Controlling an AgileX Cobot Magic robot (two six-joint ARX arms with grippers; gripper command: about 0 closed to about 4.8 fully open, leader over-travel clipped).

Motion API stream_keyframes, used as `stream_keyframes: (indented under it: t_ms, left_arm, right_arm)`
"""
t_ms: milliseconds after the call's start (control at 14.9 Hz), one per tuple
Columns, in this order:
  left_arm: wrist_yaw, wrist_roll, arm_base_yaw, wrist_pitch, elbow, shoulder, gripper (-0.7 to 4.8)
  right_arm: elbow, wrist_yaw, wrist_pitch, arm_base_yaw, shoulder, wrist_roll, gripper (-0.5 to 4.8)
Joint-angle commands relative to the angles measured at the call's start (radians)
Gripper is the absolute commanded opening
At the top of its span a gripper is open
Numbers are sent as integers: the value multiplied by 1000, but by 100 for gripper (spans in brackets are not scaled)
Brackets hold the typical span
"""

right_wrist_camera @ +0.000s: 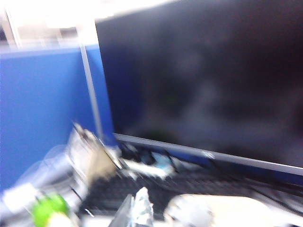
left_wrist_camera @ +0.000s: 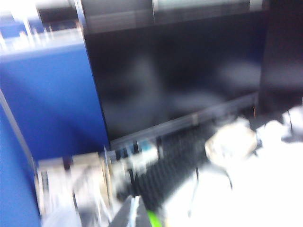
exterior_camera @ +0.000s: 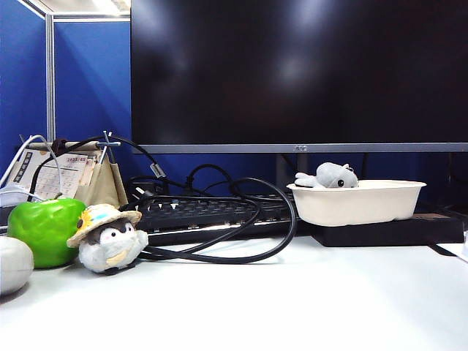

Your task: Identity fluffy octopus among items on the table, put them into the paper lunch box.

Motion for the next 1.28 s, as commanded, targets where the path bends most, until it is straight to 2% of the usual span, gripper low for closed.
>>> stream_keyframes:
  t_ms: [67,269,404,606,740,875,1077,1279]
  left_arm:
    - [0,-48,1,-29,-53,-66,-6]
    - [0,-105,1,-47,-127,-164,-6]
    - [1,-135,1,-42,-183,-235,-6]
    - [47,-142,1,62,-346,-313,-6]
    - [119,-143,1,185,-499,-323,-6]
    - [209,-143,1,433,-649,-323,-6]
    - [229,-143,1,685,-831,-322,-6]
    - [230,-147,0,758,-977,-322,-6]
  right_arm:
    - [2,49,-79,0,-2,-136,-6]
    - [2,201,-179,0,-2,-193,-6]
    - [2,209,-201,1,-2,-193,-6]
    - [2,209,-197,1,-2,-190,-6]
    - [2,209,-197,1,-2,-186,-6]
    - [2,209,-197,1,-2,-186,-6]
    - [2,209,-197,1,-2,-186,-6]
    - [2,209,-198,1,-2,-187,-6]
